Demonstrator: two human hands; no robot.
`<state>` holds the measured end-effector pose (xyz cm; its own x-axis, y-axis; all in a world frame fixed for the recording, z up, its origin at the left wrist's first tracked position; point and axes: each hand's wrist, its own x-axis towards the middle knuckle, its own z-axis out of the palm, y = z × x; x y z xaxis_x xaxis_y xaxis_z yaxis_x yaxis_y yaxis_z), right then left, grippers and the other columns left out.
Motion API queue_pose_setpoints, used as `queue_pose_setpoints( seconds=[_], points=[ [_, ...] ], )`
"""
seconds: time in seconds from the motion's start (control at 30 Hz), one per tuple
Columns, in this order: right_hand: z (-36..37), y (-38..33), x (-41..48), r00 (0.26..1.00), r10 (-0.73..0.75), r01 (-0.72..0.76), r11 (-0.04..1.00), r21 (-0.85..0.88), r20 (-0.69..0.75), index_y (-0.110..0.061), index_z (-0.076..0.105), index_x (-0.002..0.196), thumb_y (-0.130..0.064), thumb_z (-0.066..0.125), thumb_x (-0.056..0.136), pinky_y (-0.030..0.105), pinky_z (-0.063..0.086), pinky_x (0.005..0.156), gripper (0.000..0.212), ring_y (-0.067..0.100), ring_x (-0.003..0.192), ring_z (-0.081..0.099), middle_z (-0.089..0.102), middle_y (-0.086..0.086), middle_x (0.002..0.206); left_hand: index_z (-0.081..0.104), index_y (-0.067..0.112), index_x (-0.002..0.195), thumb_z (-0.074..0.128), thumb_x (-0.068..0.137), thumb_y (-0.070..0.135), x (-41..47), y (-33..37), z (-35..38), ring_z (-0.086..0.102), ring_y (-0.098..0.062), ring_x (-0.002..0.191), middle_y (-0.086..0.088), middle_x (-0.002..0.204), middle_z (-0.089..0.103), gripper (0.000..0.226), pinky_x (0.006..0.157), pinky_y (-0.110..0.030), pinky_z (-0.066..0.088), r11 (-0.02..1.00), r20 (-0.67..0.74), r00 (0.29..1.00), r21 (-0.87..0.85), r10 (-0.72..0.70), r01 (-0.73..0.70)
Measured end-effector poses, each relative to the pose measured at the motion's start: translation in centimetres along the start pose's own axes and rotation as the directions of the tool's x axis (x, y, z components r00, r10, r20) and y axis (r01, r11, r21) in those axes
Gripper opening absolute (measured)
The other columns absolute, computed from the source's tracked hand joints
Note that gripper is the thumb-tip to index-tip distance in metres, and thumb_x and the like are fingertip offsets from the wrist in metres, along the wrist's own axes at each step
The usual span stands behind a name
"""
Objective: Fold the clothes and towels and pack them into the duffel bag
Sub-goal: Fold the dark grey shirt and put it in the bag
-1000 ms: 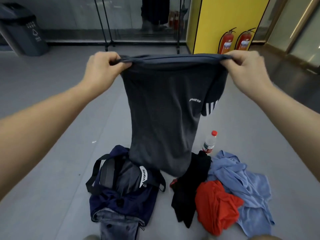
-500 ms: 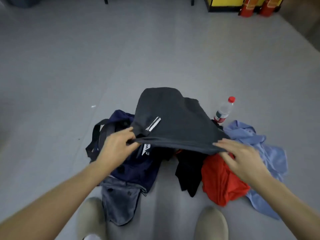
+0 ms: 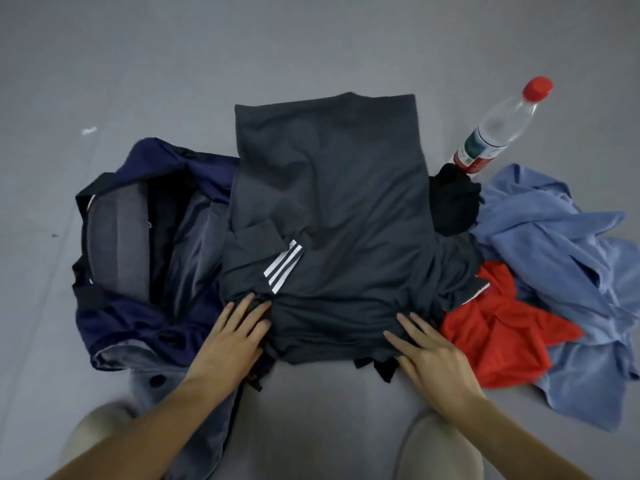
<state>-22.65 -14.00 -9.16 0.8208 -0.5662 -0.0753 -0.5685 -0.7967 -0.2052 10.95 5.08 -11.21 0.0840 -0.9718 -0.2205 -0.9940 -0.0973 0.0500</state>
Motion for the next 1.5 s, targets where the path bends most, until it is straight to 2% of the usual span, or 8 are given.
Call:
queue_pose_setpoints(
  seconds=[0.2, 0.33, 0.57, 0.7, 0.97, 1.13, 1.33, 1.5],
  points=[
    [1.5, -2.7, 6.9, 0.998, 0.04, -0.039, 0.999, 0.026, -0.045, -0.025, 0.073, 0.12, -0.035, 0.044, 0.091, 0.036, 0.054, 0.099, 0.043, 0.029, 0.118, 0.064, 0.063, 0.008, 0.135, 0.063, 0.009, 0.114, 0.038, 0.093, 0.04, 0.1, -7.7, 0.3, 0.019, -0.029, 0.151, -0.008, 0.149, 0.047, 0.045, 0.122, -0.045, 0.008, 0.996, -0.063, 0.995, 0.043, -0.078, 0.081],
    [2.2, -4.6, 10.1, 1.0, 0.004, -0.004, 1.0, 0.0, 0.009, -0.026, 0.072, 0.122, -0.034, 0.053, 0.088, 0.04, 0.054, 0.097, 0.04, 0.031, 0.115, 0.066, 0.063, 0.008, 0.136, 0.06, 0.008, 0.113, 0.078, 0.084, 0.032, -0.1, -11.9, -0.6, -0.002, -0.015, 0.153, -0.006, 0.152, 0.044, 0.042, 0.122, -0.039, -0.006, 0.992, -0.038, 0.991, 0.017, -0.127, 0.128],
    [1.7, -5.8, 3.9, 0.998, 0.012, -0.012, 1.0, -0.015, 0.061, -0.028, 0.072, 0.121, -0.036, 0.046, 0.084, 0.045, 0.052, 0.098, 0.046, 0.028, 0.11, 0.068, 0.065, 0.008, 0.133, 0.067, 0.013, 0.099, 0.043, 0.092, 0.025, -2.9, -7.7, -1.2, 0.034, -0.037, 0.145, -0.009, 0.136, 0.06, 0.028, 0.119, -0.057, 0.023, 0.997, -0.133, 0.988, -0.024, -0.074, 0.071],
    [0.0, -5.0, -1.1, 1.0, 0.001, 0.0, 0.989, 0.146, -0.007, -0.026, 0.057, 0.141, -0.036, 0.056, 0.094, 0.039, 0.041, 0.112, 0.048, 0.024, 0.138, 0.047, 0.043, 0.006, 0.155, 0.069, 0.016, 0.09, 0.043, 0.089, 0.03, -5.3, -5.1, -1.8, 0.038, -0.036, 0.143, -0.008, 0.13, 0.064, 0.03, 0.116, -0.061, 0.026, 0.999, -0.119, 0.992, -0.019, -0.03, 0.028],
    [-1.1, 1.2, -2.8, 0.922, 0.381, -0.342, 0.882, 0.323, -0.066, -0.024, 0.038, 0.154, -0.006, 0.053, 0.087, 0.03, 0.054, 0.095, 0.071, 0.014, 0.138, 0.046, 0.034, -0.004, 0.16, 0.07, 0.017, 0.079, 0.051, 0.081, 0.066, -4.8, -1.2, -4.7, 0.043, -0.037, 0.139, -0.007, 0.122, 0.067, 0.053, 0.116, -0.062, 0.024, 0.991, -0.095, 0.987, -0.004, -0.13, 0.13],
    [-2.6, 1.5, -1.0, 0.86, 0.505, -0.432, 0.793, 0.428, -0.068, -0.03, 0.044, 0.149, -0.03, 0.047, 0.103, 0.03, 0.05, 0.098, 0.046, 0.014, 0.126, 0.057, 0.057, -0.004, 0.143, 0.071, 0.015, 0.089, 0.048, 0.088, 0.059, 0.3, 3.3, -7.4, 0.056, -0.035, 0.111, -0.005, 0.102, 0.066, 0.049, 0.093, -0.051, 0.04, 0.967, -0.195, 0.948, -0.089, -0.251, 0.238],
    [-4.9, 2.3, 4.9, 0.574, 0.811, -0.7, 0.413, 0.583, 0.115, -0.026, 0.064, 0.097, -0.072, 0.055, 0.085, 0.037, 0.047, 0.078, 0.049, 0.024, 0.087, 0.066, 0.071, -0.012, 0.083, 0.06, 0.022, 0.13, 0.053, 0.099, 0.033, 15.9, 12.3, -11.7, 0.059, -0.026, 0.093, -0.001, 0.118, 0.056, 0.034, 0.077, -0.04, 0.052, 0.954, -0.2, 0.98, -0.293, 0.0, -0.06],
    [-5.0, 4.6, 5.0, 0.518, 0.848, -0.672, 0.322, 0.667, 0.112, -0.021, 0.055, 0.075, -0.043, 0.062, 0.091, 0.035, 0.047, 0.063, 0.028, 0.02, 0.066, 0.063, 0.061, -0.006, 0.058, 0.043, 0.03, 0.149, 0.058, 0.099, 0.02, 26.1, 16.8, -13.4, 0.056, -0.026, 0.122, 0.002, 0.143, 0.049, 0.052, 0.098, -0.041, 0.048, 0.906, 0.049, 0.992, -0.414, 0.115, -0.084]
  ],
)
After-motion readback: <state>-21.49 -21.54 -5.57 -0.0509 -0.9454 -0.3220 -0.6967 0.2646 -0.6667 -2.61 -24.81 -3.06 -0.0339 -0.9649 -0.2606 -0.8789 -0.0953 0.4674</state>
